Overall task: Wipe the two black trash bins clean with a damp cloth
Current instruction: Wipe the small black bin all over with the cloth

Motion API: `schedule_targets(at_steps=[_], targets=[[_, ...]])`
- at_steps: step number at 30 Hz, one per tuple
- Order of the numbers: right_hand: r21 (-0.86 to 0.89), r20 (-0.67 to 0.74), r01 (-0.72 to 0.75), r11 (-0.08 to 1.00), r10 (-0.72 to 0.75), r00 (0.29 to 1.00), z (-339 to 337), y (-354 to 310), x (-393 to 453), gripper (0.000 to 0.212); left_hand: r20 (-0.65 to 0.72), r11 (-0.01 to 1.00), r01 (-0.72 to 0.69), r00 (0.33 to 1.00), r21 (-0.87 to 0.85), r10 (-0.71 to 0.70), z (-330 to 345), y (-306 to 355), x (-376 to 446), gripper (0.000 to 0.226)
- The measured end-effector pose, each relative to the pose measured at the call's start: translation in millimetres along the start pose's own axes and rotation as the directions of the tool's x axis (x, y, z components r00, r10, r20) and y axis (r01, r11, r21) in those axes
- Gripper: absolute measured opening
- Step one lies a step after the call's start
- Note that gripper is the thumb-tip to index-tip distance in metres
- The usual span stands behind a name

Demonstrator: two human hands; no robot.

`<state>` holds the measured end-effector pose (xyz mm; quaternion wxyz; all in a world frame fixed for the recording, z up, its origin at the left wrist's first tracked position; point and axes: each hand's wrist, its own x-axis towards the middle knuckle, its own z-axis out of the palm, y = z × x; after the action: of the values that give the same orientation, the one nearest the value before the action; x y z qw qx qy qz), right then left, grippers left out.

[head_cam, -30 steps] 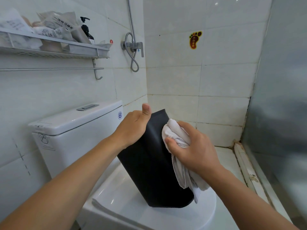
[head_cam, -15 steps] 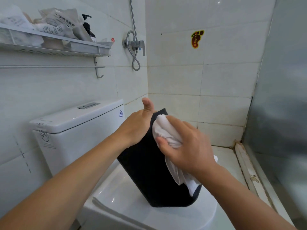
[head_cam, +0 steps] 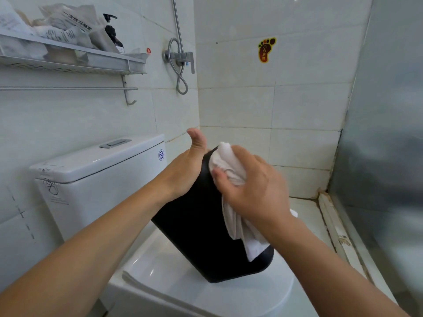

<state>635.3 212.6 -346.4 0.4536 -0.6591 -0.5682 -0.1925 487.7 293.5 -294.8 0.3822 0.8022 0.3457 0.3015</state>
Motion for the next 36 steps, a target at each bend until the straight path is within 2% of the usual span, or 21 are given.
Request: schedule_targets(at_steps=[2, 5, 7, 11, 12, 14, 15, 18, 22, 25, 27, 29, 36], targets=[[0.037, 0.043, -0.085, 0.996, 0.083, 0.996, -1.4, 14.0, 7.3, 0.046, 0.003, 1.000, -0.009, 1.000, -0.028, 0.009, -0.4, -0.9, -1.7, 0.146], [0.184, 0.096, -0.139, 0.973, 0.123, 0.988, -1.8, 25.0, 4.5, 0.035, 0.021, 0.999, -0.012, 1.000, -0.031, 0.013, 0.0, 5.6, -7.4, 0.128], [0.211, 0.093, -0.102, 0.972, 0.084, 0.992, -1.0, 24.2, 0.4, 0.037, 0.039, 1.000, -0.006, 0.999, -0.023, 0.007, 1.2, 10.4, -9.8, 0.123], [0.226, 0.094, 0.000, 0.974, -0.022, 0.995, -0.9, 19.9, -2.0, 0.046, 0.090, 0.999, -0.001, 0.996, 0.036, -0.003, -2.8, 7.1, -1.7, 0.127], [0.228, 0.096, -0.009, 0.974, -0.013, 0.995, -0.5, 20.3, -2.2, 0.047, 0.077, 0.997, -0.014, 0.997, 0.074, 0.009, -5.0, 3.1, 1.3, 0.114], [0.210, 0.116, -0.031, 0.977, 0.007, 0.993, 0.7, 23.5, -3.8, 0.049, 0.017, 0.991, -0.046, 0.999, 0.125, 0.044, -9.7, -2.0, 3.9, 0.062], [0.194, 0.134, -0.036, 0.980, 0.010, 0.991, 1.8, 26.6, -5.1, 0.050, 0.006, 0.990, -0.042, 0.999, 0.134, 0.041, -14.2, -3.7, 5.8, 0.051], [0.150, 0.196, -0.042, 0.988, 0.012, 0.981, 6.2, 37.1, -11.0, 0.048, -0.019, 0.983, -0.002, 1.000, 0.186, 0.005, -31.3, -1.1, 8.7, 0.039], [0.137, 0.209, -0.039, 0.990, 0.009, 0.978, 8.3, 43.5, -18.5, 0.047, -0.013, 0.968, 0.096, 0.995, 0.232, -0.096, -35.4, 5.6, 11.2, 0.041], [0.142, 0.222, -0.037, 0.989, 0.004, 0.975, 4.1, 47.4, -18.7, 0.047, 0.015, 0.966, 0.112, 0.993, 0.232, -0.119, -34.3, 5.3, 15.1, 0.021], [0.130, 0.227, -0.035, 0.991, 0.005, 0.974, 1.1, 51.2, -18.5, 0.047, 0.003, 0.966, 0.122, 0.992, 0.227, -0.126, -37.9, 4.9, 18.4, 0.016], [0.122, 0.223, -0.044, 0.992, 0.016, 0.975, -1.3, 55.1, -18.3, 0.047, -0.003, 0.965, 0.122, 0.992, 0.234, -0.124, -42.5, 4.8, 20.4, 0.016], [0.180, 0.239, -0.053, 0.982, 0.009, 0.971, -5.9, 52.2, -23.3, 0.043, 0.108, 0.947, 0.116, 0.982, 0.299, -0.155, -55.8, 7.9, 17.2, 0.022]])
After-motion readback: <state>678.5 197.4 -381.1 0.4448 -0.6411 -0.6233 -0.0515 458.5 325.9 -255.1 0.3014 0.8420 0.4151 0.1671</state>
